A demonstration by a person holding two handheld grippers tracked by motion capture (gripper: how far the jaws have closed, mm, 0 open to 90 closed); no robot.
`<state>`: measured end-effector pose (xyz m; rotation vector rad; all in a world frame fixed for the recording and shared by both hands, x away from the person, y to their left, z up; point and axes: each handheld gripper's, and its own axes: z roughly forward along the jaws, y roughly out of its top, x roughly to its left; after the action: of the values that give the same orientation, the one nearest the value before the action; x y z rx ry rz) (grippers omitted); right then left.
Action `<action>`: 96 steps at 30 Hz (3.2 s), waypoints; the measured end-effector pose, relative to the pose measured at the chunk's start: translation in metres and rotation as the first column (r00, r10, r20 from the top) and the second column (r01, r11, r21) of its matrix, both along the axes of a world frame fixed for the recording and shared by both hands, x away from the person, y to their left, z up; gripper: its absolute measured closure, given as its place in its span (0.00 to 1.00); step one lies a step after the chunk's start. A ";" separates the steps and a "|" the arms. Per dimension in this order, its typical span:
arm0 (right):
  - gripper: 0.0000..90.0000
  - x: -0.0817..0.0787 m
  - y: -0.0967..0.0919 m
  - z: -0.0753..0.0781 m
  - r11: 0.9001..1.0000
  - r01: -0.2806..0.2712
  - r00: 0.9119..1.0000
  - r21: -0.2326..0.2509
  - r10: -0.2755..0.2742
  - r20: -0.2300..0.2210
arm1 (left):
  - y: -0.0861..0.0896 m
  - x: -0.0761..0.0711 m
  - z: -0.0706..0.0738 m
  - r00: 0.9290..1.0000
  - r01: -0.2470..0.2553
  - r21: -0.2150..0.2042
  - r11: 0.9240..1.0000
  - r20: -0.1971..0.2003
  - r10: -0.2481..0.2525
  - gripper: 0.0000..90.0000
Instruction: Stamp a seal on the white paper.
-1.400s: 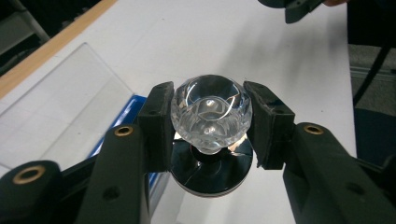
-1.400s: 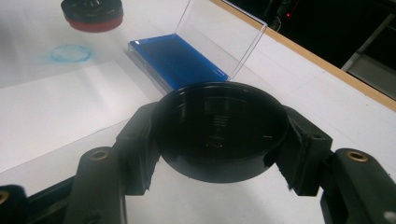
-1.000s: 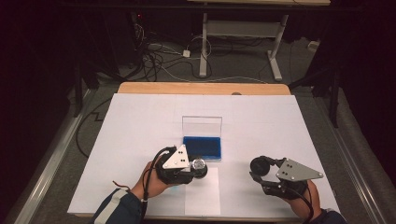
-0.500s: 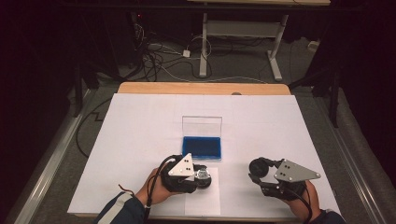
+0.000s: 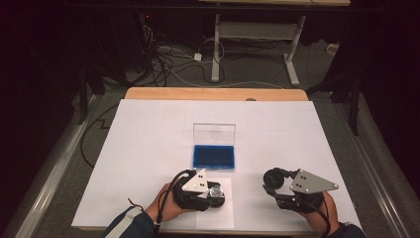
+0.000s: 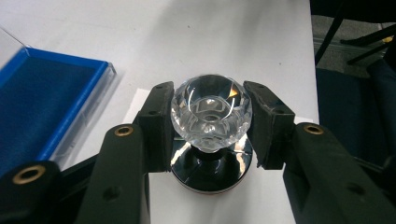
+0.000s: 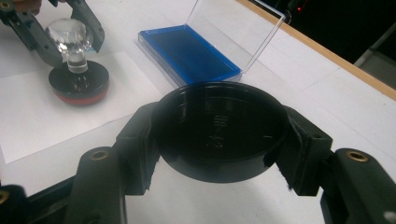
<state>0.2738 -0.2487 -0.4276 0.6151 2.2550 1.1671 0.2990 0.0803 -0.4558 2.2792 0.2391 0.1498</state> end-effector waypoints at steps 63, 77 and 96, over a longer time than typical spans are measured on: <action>0.42 0.000 -0.002 0.001 1.000 0.002 1.000 -0.003 -0.002 0.005 | 0.011 -0.003 0.041 0.995 -0.026 -0.087 0.996 0.098 0.034 0.60; 0.42 0.000 -0.001 0.001 1.000 0.000 1.000 -0.005 0.000 0.003 | 0.008 -0.005 0.031 0.997 -0.005 -0.057 0.998 0.078 0.009 0.60; 0.42 0.000 -0.002 0.001 1.000 -0.001 1.000 -0.010 0.001 0.003 | 0.003 -0.002 0.008 1.000 0.017 -0.017 1.000 0.024 -0.017 0.60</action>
<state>0.2740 -0.2504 -0.4268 0.6074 2.2581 1.1555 0.2973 0.0836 -0.4478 2.2609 0.2077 0.1649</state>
